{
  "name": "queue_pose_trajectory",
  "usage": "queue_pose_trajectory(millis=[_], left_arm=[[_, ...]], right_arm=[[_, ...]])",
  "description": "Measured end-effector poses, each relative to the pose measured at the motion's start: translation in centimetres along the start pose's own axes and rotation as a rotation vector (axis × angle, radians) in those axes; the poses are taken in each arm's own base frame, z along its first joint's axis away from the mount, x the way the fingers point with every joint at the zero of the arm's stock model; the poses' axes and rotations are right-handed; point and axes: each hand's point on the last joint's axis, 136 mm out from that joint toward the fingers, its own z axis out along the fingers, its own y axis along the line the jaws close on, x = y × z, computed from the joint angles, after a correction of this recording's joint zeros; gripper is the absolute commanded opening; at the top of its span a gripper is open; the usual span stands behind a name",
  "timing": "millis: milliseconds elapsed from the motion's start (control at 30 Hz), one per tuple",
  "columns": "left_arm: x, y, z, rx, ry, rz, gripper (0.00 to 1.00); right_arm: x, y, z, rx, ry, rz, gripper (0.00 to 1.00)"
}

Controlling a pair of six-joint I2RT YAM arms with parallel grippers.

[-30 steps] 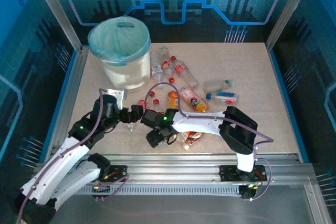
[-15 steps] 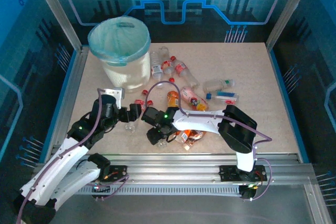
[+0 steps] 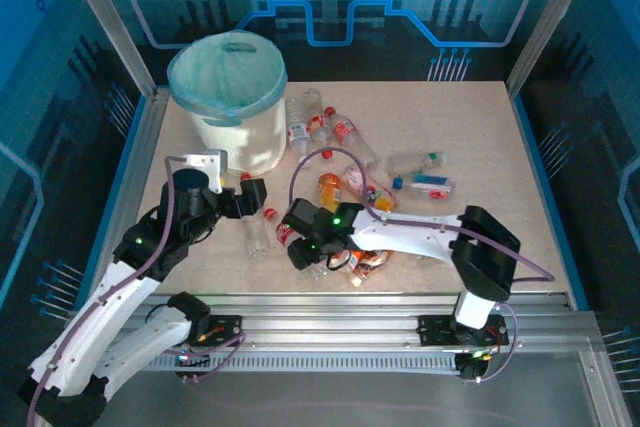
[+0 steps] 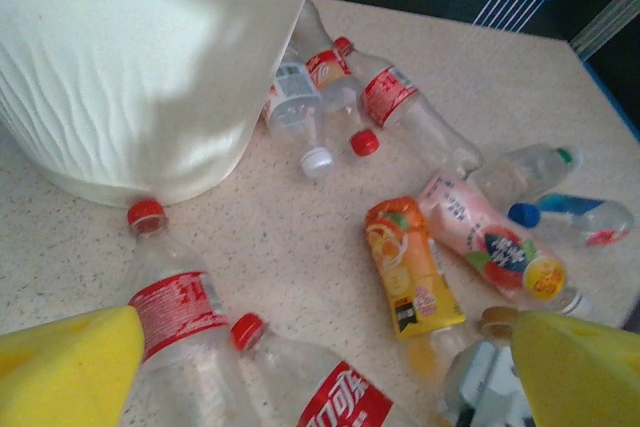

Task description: Put the plastic bottles in the bin

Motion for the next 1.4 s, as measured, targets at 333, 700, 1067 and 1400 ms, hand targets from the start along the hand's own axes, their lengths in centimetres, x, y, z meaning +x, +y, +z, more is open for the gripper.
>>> queue_pose_trajectory(millis=[333,700,1067,1400], left_arm=[[-2.0,-1.1,1.0,-0.012,0.026,-0.076,0.97],[0.7,-1.5,4.4,0.003,0.185,-0.204,0.93],[1.2,-4.1,7.0,0.147,0.311,-0.338,0.84],[0.1,-6.0,7.6,0.241,0.314,-0.374,0.70]], right_arm=[[-1.6,-1.1,-3.7,-0.057,-0.132,0.040,0.48],[-1.8,-3.6,-5.8,-0.074,-0.230,0.085,0.43],[-3.7,-4.3,-11.8,-0.195,-0.466,0.068,0.41],[-3.5,-3.3,-12.2,-0.276,-0.499,0.023,0.40]])
